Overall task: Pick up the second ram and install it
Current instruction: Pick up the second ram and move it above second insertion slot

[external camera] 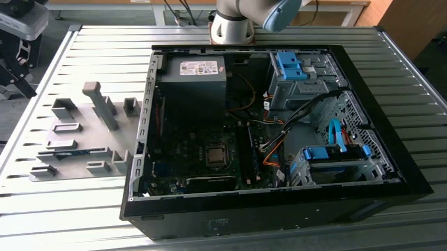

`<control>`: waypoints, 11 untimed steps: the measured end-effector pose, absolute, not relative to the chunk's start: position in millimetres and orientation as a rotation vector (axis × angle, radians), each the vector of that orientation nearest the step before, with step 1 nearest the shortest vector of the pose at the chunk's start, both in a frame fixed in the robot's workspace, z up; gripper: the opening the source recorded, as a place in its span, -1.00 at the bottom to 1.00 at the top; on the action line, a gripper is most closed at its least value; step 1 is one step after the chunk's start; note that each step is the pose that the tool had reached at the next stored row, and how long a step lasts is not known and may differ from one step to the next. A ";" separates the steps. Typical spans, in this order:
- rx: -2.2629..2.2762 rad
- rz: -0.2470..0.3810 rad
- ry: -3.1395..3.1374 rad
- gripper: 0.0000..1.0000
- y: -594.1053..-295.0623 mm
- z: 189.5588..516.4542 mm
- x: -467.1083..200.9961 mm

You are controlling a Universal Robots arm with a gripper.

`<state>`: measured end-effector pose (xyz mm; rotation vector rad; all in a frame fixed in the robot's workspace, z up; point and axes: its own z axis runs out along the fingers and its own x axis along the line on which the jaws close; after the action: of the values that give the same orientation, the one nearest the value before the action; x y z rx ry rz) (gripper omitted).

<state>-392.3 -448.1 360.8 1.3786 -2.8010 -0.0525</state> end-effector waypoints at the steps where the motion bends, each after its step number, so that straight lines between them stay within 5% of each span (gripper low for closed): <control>1: 1.380 -0.052 -2.800 -0.79 -448.1 360.8 -392.3; 11: 1.461 -0.051 -2.758 -0.79 -448.1 360.8 -392.3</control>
<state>-392.3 -448.1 360.8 1.4605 -2.7581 -0.0515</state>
